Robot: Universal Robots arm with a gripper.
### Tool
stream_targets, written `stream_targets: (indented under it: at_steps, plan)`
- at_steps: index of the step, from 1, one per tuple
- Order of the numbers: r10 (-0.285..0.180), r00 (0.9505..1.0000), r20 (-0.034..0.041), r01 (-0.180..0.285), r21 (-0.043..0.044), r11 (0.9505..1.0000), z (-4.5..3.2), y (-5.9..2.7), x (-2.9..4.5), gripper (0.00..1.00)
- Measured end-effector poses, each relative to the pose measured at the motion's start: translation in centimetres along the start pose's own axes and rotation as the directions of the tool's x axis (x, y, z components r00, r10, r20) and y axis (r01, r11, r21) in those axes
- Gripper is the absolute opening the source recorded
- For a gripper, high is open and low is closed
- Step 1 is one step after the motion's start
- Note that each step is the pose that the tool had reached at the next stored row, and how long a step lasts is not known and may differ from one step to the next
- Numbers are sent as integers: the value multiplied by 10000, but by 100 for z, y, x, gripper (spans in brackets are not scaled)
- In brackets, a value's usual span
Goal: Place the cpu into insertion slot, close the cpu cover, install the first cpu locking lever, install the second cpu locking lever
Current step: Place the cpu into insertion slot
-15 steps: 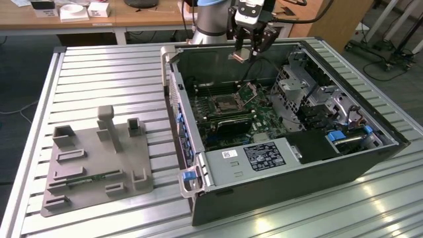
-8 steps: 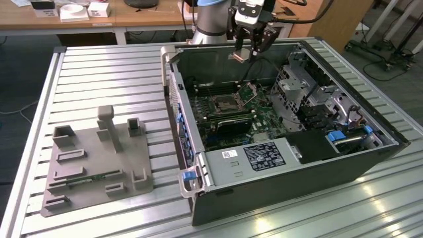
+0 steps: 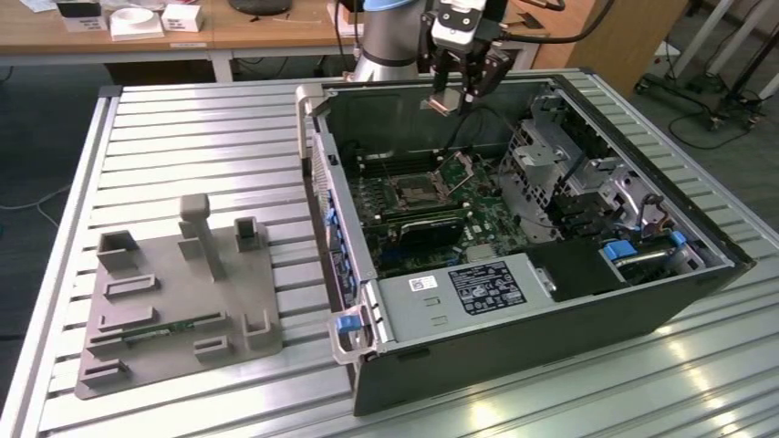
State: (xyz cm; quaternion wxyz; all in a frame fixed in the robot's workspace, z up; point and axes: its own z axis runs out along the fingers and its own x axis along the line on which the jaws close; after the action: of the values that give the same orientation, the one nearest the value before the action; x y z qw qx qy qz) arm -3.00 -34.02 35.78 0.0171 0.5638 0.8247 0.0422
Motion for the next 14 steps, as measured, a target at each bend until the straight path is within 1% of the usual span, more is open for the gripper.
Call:
stream_targets:
  at_steps: [7, 14]
  plan:
    - [488, 9988, 43, -488, -11, 9988, 1, 0, 0, 54]
    - [1018, 9948, 90, -1018, -24, 9948, 2, 0, 0, 54]
